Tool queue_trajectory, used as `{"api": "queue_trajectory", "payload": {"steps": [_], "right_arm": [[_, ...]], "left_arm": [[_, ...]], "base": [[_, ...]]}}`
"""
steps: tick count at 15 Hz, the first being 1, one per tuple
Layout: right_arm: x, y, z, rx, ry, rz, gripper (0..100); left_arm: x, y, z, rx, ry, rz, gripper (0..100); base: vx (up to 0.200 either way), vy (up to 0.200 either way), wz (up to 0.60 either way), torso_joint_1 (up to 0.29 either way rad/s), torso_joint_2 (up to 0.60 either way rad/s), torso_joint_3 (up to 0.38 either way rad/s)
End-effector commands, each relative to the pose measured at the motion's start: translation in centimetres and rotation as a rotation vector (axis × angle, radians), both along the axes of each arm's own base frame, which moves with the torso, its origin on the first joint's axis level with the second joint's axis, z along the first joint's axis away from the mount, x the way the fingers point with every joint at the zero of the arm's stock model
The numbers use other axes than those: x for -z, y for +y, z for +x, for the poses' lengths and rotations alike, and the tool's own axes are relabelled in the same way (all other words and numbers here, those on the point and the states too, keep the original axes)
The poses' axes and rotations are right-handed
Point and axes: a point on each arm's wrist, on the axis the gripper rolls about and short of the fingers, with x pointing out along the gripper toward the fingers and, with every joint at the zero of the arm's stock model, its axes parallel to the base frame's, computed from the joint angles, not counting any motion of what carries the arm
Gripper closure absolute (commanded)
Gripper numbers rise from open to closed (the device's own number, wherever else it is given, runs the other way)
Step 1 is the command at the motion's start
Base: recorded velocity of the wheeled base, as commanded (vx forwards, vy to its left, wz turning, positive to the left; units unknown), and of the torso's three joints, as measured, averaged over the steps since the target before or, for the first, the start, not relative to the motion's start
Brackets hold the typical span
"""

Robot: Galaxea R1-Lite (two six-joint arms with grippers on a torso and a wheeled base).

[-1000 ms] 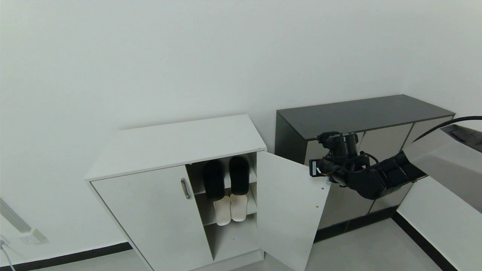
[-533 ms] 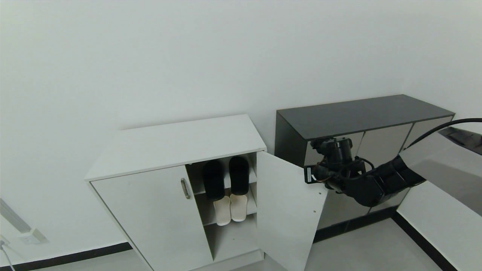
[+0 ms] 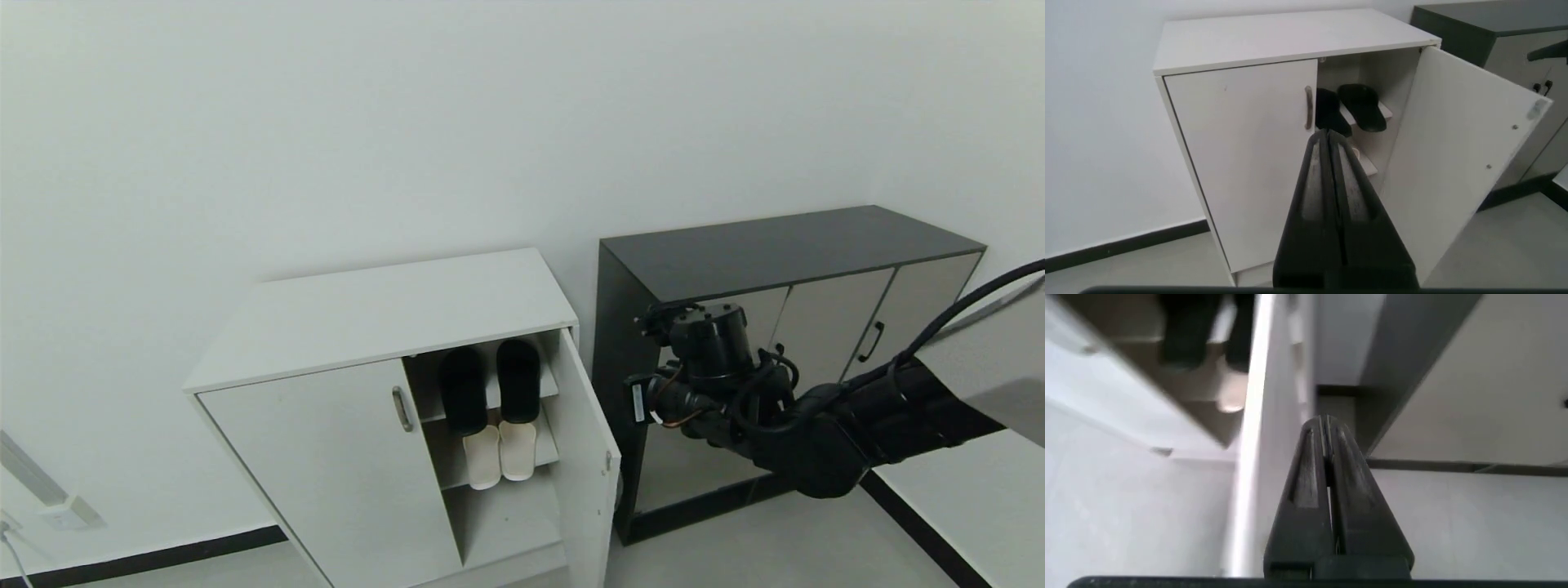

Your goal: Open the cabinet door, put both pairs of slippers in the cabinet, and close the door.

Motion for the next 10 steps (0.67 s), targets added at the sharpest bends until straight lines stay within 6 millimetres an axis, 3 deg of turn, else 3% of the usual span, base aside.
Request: {"api": "queue_trajectory", "payload": {"steps": [1,2,5,10], "right_arm": [[-0.8,-0.1,-1.6,-0.021,-0.015,0.012,100],[-0.7,-0.1,-1.9,-0.027,-0.016,0.009,100],[-0.5,0.2,-2.8,-0.048,-0.017,0.008,100],[-0.5,0.3,-2.9,-0.045,-0.028,0.01,100]], "left_arm": [[0.0,0.0,0.0,0.0,0.001,0.0,100],[0.0,0.0,0.0,0.002,0.001,0.0,100],[0.0,0.0,0.0,0.002,0.001,0.0,100],[0.0,0.0,0.0,0.0,0.001,-0.001,100]], "base": [[0.0,0.0,0.0,0.0,0.0,0.0],[0.0,0.0,0.0,0.0,0.0,0.0],[-0.2,0.0,0.0,0.004,0.0,-0.001],[0.0,0.0,0.0,0.0,0.0,0.0]]}}
